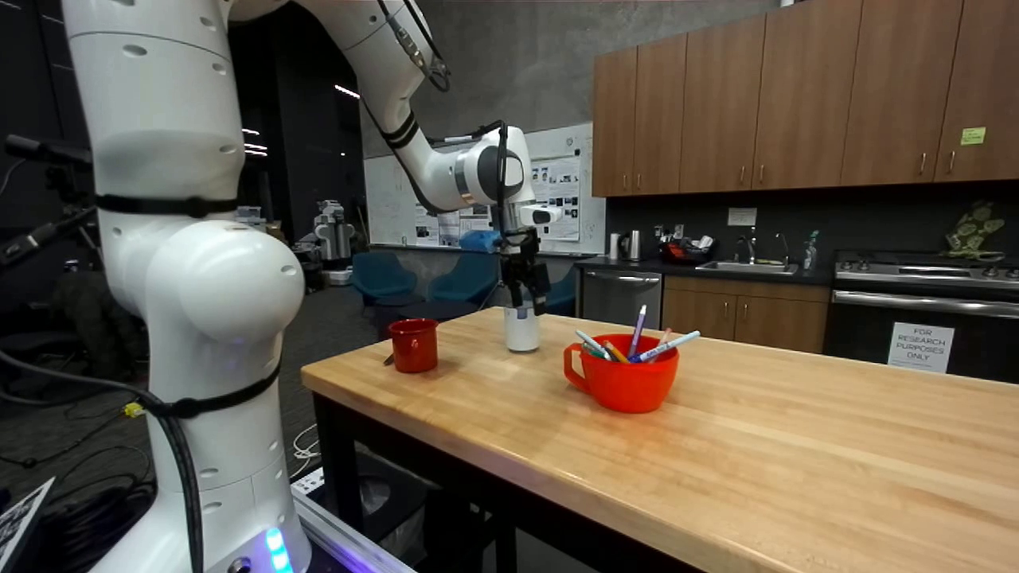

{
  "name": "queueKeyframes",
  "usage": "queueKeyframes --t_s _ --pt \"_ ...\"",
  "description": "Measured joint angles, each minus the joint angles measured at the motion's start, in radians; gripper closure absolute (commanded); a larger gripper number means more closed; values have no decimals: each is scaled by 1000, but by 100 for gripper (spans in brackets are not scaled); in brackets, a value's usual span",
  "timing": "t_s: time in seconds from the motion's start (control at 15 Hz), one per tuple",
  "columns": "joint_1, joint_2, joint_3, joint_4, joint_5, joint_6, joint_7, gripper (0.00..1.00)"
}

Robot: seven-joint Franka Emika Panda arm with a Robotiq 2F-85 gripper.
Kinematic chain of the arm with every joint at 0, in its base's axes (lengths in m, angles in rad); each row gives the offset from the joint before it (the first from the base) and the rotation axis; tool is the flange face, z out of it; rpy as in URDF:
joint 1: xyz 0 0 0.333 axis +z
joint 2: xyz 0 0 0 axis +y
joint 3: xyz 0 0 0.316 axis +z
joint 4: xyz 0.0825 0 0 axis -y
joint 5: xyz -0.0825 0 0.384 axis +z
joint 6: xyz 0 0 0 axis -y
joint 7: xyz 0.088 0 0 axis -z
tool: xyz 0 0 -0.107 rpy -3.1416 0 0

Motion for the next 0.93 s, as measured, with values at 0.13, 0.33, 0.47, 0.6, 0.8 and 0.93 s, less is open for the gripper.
queueKeyframes --t_s 0.13,0.33,0.47,0.6,0.8,0.93 --pt "-7 -34 -1 -16 0 -3 0 0" --pt "-32 -97 -4 -54 -5 -4 2 0" --pt "-58 -140 -9 -83 -5 -2 3 0" --pt "-83 -176 -21 -110 2 2 -3 0" --pt "-128 -216 -44 -147 3 22 -7 0" --pt "-160 -229 -55 -165 3 42 -8 0"
